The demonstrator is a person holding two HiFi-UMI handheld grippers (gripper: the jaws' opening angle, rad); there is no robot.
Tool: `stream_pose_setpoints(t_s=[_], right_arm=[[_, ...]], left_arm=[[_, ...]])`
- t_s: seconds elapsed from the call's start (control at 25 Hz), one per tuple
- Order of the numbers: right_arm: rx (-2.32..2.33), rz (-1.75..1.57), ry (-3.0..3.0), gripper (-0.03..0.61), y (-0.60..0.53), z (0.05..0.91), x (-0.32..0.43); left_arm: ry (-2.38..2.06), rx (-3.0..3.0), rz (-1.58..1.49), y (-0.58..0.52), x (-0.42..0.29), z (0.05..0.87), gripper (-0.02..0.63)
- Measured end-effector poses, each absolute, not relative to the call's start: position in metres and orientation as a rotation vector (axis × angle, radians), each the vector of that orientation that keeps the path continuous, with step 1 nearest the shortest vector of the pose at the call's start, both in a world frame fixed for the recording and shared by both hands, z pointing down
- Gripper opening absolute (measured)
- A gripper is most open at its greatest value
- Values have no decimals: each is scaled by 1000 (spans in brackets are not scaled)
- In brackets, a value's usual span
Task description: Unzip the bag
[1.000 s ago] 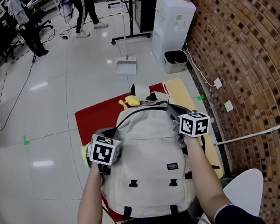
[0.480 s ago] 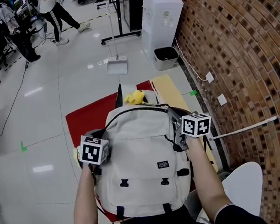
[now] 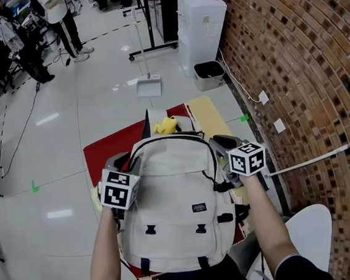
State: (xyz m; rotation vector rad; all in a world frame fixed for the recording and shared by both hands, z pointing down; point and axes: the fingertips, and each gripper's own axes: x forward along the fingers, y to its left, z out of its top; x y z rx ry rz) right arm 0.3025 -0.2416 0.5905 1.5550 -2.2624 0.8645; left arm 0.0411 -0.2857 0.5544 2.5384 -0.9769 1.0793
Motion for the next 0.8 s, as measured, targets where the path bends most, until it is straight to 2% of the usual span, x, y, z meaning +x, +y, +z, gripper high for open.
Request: stream_pose_setpoints(t_s=[0.28, 0.4, 0.72, 0.8], right_arm=[[1242, 464, -2251, 87, -242, 589, 310], [1030, 207, -2231, 94, -250, 592, 302], [508, -172, -2170, 114, -252, 625, 287], [392, -252, -2153, 118, -255, 626, 280]], left_arm=[[-794, 2686, 1287, -300, 127, 566, 118], [-721, 2692, 1367, -307, 150, 577, 141], [-679, 2600, 1528, -323, 155, 611, 152], [-688, 2577, 1524, -327, 153, 616, 129]])
